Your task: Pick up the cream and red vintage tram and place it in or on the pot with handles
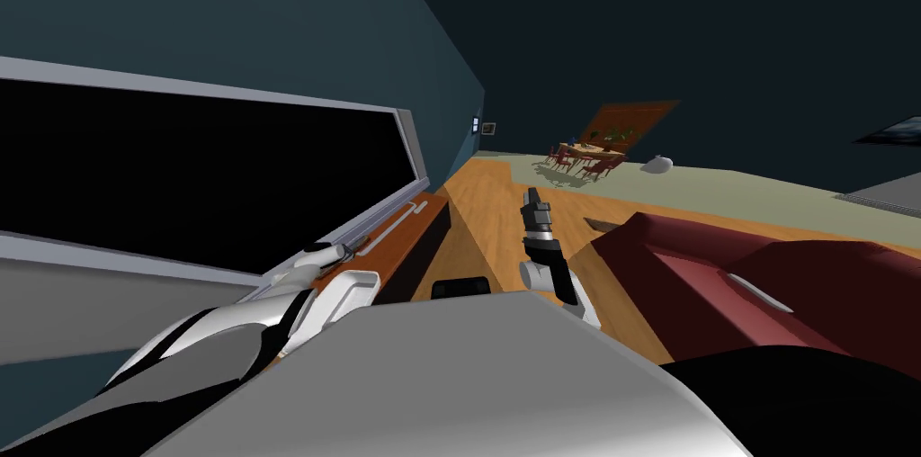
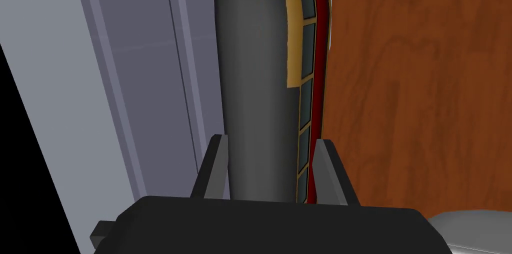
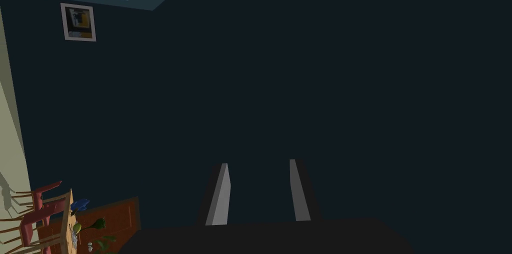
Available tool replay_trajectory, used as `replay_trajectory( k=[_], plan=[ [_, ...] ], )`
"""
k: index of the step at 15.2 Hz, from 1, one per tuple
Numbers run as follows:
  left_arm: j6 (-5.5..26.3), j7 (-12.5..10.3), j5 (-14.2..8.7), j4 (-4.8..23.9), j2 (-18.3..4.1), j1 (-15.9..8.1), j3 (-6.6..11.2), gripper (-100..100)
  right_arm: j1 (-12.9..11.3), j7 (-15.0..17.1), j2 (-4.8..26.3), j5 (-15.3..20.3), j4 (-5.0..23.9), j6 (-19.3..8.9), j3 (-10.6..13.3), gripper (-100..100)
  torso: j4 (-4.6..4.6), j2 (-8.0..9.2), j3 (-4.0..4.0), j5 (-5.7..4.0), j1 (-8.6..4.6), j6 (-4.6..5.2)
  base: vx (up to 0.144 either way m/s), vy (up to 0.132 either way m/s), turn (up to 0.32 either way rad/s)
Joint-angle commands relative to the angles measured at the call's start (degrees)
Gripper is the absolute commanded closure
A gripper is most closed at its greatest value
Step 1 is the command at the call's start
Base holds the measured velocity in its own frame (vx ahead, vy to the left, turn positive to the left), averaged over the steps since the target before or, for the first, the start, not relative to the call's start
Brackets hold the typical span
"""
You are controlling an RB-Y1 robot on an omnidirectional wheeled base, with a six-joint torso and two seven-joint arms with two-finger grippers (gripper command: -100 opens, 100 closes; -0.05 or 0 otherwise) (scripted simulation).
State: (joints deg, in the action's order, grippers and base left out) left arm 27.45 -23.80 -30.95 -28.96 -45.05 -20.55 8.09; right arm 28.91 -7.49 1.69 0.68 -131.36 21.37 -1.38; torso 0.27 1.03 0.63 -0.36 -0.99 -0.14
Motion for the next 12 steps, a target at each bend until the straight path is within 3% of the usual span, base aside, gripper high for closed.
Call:
replay_trajectory(
  k=[1,8,12],
  plan=[
    [1.64,0.96,-1.03,1.01,-1.22,-0.47,-0.21,100,0.0,0.0,0.0,0.0,0.0,0.0,0.0,0,0.0,0.0,0.0,0.0,0.0,0.0,-0.147,-0.098,0.066],
    [6.73,2.15,-2.27,0.99,-3.4,-0.75,-0.68,100,0.01,0.0,0.01,0.0,0.0,0.0,-0.01,0,-0.03,-0.06,-0.04,0.02,0.17,-0.05,-0.119,-0.068,0.065],
    [9.31,3.21,-2.98,0.98,-3.72,-0.98,-0.89,100,0.0,0.0,0.0,0.0,0.0,0.0,0.0,0,-0.07,0.36,0.14,0.14,0.13,-0.25,-0.181,-0.057,0.124]
  ],
)
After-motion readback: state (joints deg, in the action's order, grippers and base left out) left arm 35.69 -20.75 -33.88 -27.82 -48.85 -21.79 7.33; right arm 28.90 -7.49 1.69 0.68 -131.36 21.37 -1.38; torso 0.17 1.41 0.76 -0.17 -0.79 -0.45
